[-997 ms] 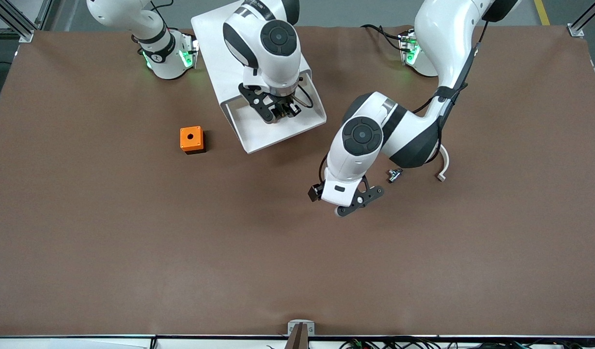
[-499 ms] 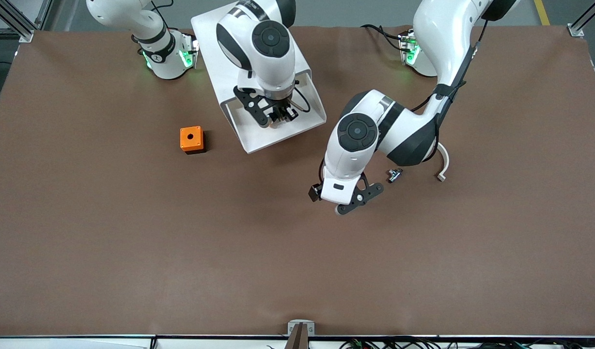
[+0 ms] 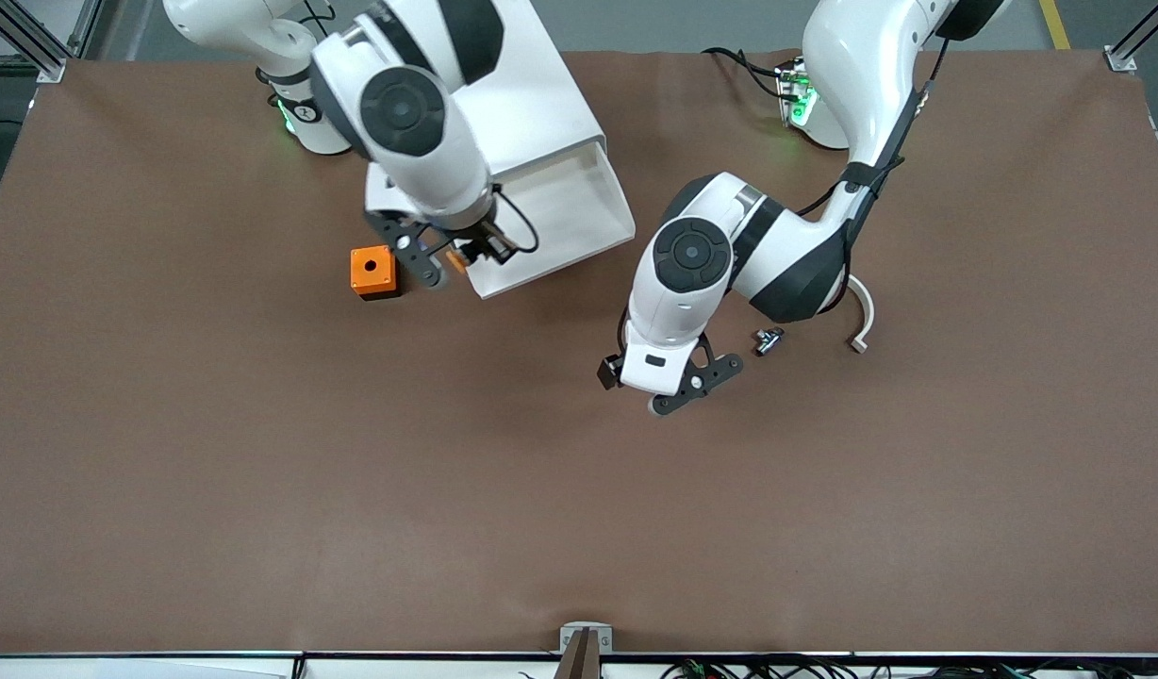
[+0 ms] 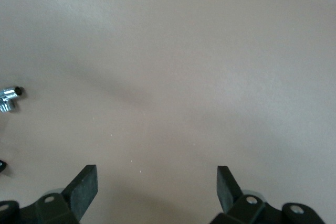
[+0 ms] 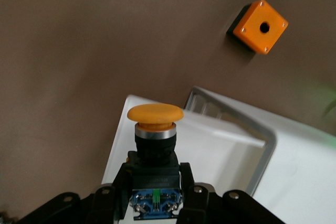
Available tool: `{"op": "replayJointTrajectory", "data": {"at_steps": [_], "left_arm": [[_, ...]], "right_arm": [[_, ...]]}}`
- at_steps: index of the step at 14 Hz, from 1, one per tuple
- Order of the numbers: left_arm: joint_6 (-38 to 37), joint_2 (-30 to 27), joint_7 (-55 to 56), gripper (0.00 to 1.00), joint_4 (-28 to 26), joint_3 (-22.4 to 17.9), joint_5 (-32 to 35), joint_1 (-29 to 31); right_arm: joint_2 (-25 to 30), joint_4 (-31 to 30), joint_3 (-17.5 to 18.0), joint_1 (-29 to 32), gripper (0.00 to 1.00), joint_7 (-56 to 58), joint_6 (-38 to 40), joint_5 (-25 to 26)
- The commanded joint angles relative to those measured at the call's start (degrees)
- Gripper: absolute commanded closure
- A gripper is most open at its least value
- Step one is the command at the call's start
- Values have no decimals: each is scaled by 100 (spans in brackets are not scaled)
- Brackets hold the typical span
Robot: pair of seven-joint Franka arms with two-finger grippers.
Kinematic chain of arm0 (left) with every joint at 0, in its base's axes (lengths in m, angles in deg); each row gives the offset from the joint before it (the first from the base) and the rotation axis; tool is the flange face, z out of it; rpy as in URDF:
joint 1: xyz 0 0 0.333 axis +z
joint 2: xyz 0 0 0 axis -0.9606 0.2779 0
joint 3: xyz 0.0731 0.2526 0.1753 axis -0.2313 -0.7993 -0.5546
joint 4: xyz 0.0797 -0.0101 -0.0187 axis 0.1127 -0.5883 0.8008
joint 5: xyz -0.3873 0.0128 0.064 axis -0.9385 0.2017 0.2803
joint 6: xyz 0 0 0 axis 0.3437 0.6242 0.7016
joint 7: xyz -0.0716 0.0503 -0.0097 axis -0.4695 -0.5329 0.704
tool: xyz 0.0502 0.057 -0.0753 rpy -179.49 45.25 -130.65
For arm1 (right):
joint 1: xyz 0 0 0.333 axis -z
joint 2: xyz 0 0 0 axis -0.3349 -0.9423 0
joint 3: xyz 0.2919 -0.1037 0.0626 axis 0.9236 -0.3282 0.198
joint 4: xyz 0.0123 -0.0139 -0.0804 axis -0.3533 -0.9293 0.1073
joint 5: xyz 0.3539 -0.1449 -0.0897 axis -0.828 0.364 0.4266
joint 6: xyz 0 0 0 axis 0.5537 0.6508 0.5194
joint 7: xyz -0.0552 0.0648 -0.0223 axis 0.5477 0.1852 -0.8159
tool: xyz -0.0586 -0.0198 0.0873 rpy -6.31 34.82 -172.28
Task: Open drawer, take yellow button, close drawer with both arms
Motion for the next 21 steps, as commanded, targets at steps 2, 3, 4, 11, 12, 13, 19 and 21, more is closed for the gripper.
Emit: {"op": "replayJointTrajectory", "data": {"at_steps": [2,3,4,11,12,13,19,21], "left_arm": [[-17,-161,56,0,-168,140,128,-18],[-17,-170,56,0,-177,157,119,-27],[-17,-170,65,0,-194,236,119,-18],[-570,-240,783,0,-238,421,128,-229],[-597,-249,916,0,-238,421,137,-281],[-615,-258,918,0,-238,413,145,-343],[-598,-258,918,0,-221,430,154,-510],[-598,-249,900,0,-221,430,154,-633]], "right_arm": [[86,-26,62,763,98,1271,280,-47],[86,-44,71,948,98,1518,263,118],[86,-70,71,1132,98,1816,245,268],[95,-298,71,2705,98,4671,193,743],[95,-360,71,2890,98,5067,71,805],[95,-465,71,3101,98,5410,-44,849],[78,-816,71,3778,99,6756,-711,1412],[78,-1115,71,4016,99,7152,-1159,1412]]}}
